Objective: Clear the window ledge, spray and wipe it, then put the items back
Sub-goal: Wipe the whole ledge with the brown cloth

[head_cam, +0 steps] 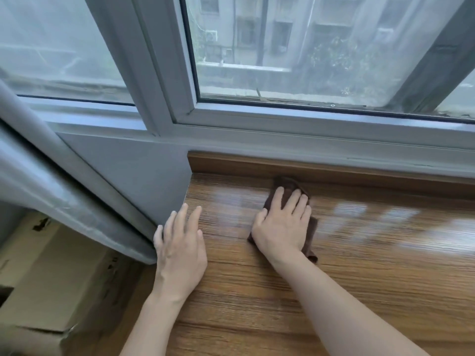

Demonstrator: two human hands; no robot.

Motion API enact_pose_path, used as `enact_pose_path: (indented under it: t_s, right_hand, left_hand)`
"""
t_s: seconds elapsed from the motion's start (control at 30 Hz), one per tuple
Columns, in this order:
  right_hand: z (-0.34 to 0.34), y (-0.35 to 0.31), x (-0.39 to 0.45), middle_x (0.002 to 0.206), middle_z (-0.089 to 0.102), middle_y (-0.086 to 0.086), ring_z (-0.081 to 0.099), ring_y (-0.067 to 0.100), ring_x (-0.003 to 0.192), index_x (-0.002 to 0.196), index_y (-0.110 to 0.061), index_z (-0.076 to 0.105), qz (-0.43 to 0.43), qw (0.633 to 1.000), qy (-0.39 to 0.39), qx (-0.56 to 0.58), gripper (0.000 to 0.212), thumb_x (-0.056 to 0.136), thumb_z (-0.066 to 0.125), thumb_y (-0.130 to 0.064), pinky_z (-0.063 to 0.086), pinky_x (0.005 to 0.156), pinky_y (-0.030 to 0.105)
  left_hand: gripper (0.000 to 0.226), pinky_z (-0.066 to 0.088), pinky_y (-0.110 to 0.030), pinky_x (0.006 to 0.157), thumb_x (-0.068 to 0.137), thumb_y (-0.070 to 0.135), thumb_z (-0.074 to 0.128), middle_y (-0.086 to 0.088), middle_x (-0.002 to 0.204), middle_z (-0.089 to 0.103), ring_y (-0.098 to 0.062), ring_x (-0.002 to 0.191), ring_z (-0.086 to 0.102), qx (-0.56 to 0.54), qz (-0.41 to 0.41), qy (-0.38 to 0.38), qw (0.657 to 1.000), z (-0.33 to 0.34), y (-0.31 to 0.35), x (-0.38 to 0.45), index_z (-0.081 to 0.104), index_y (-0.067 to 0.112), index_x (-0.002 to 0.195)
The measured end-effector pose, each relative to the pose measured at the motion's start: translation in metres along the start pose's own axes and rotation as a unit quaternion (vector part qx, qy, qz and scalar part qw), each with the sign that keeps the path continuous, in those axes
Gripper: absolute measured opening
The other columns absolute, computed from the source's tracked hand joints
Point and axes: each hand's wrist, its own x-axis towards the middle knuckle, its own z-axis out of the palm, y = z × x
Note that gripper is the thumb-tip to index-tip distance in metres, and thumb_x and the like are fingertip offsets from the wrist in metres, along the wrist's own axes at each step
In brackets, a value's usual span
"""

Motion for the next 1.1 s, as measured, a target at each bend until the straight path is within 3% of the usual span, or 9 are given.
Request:
enact_pose_path:
  t_s: [0.1,0.27,0.37,0.43,0.57,0.67,0.77,0.9,1.1]
  right_hand:
    - [0.009,-0.045,-0.017,0.167,0.021,0.027,0.015,0.044,0.156,0.163,-0.017,0.024,-0.092,0.996,-0.006,0.017,0.077,0.092,0.033,-0.045,0.01,0.127,0.055]
    - [0.02,-0.085,-0.029,0.164,0.031,0.023,0.023,0.041,0.154,0.158,-0.022,0.037,-0.318,0.947,-0.028,0.046,0.071,0.09,0.037,-0.044,0.016,0.127,0.054]
    - [0.014,-0.067,-0.024,0.164,0.033,0.02,0.024,0.038,0.154,0.157,-0.026,0.036,-0.375,0.926,-0.035,0.029,0.069,0.091,0.042,-0.046,0.019,0.125,0.052]
    - [0.012,-0.049,-0.032,0.165,0.031,0.021,0.023,0.038,0.155,0.158,-0.024,0.035,-0.37,0.929,-0.031,0.016,0.071,0.093,0.042,-0.048,0.019,0.126,0.051]
    - [0.01,-0.031,-0.052,0.167,0.02,0.029,0.015,0.043,0.157,0.164,-0.014,0.024,-0.202,0.979,-0.028,0.012,0.08,0.095,0.034,-0.052,0.014,0.128,0.054]
    - [0.007,-0.051,-0.035,0.17,0.004,0.026,-0.001,0.042,0.159,0.166,-0.014,0.008,-0.126,0.99,-0.051,0.032,0.08,0.097,0.027,-0.05,0.001,0.129,0.054]
    - [0.01,-0.091,-0.009,0.171,0.005,0.026,0.001,0.044,0.158,0.166,-0.014,0.009,-0.097,0.994,-0.036,0.041,0.079,0.097,0.03,-0.047,0.003,0.127,0.055]
    - [0.022,-0.146,-0.003,0.166,0.018,0.03,0.015,0.047,0.153,0.162,-0.014,0.024,-0.134,0.989,-0.045,0.037,0.076,0.094,0.04,-0.045,0.011,0.125,0.057]
    - [0.032,-0.147,-0.031,0.161,0.036,0.022,0.028,0.042,0.15,0.148,-0.018,0.05,-0.338,0.94,-0.039,0.033,0.065,0.09,0.041,-0.045,0.021,0.123,0.054]
  left_hand:
    - [0.054,0.025,-0.06,0.121,0.103,0.018,0.04,-0.008,0.164,0.034,-0.029,0.151,0.031,-0.018,-0.023,0.022,0.999,-0.001,-0.009,-0.003,0.035,0.02,0.156]
    - [0.057,0.028,-0.061,0.119,0.099,0.027,0.026,-0.011,0.162,0.038,-0.032,0.149,0.035,-0.02,-0.032,0.046,0.998,-0.005,-0.018,-0.002,0.037,0.019,0.154]
    - [0.06,0.028,-0.062,0.119,0.095,0.006,0.047,-0.011,0.162,0.038,-0.032,0.15,0.034,-0.018,-0.038,0.058,0.997,-0.007,-0.025,0.001,0.04,0.017,0.153]
    - [0.063,0.028,-0.062,0.119,0.094,0.0,0.05,-0.011,0.162,0.038,-0.032,0.15,0.034,-0.021,-0.045,0.063,0.997,-0.008,-0.031,0.003,0.04,0.017,0.153]
    - [0.06,0.024,-0.06,0.121,0.096,0.001,0.048,-0.008,0.162,0.037,-0.029,0.15,0.033,-0.023,-0.054,0.05,0.997,-0.007,-0.039,-0.001,0.04,0.018,0.153]
    - [0.06,0.023,-0.058,0.122,0.096,0.003,0.048,-0.007,0.162,0.037,-0.027,0.151,0.032,-0.022,-0.057,0.038,0.997,-0.005,-0.048,-0.01,0.041,0.019,0.153]
    - [0.058,0.022,-0.057,0.122,0.097,0.005,0.045,-0.006,0.162,0.038,-0.025,0.151,0.031,-0.016,-0.053,0.037,0.998,-0.004,-0.058,-0.02,0.041,0.02,0.153]
    - [0.056,0.024,-0.058,0.12,0.096,0.012,0.037,-0.005,0.16,0.04,-0.026,0.15,0.032,-0.015,-0.063,0.042,0.997,-0.008,-0.074,-0.034,0.043,0.021,0.151]
    - [0.056,0.024,-0.06,0.12,0.097,0.004,0.048,-0.008,0.161,0.039,-0.028,0.149,0.032,-0.022,-0.09,0.052,0.994,-0.018,-0.086,-0.044,0.044,0.019,0.151]
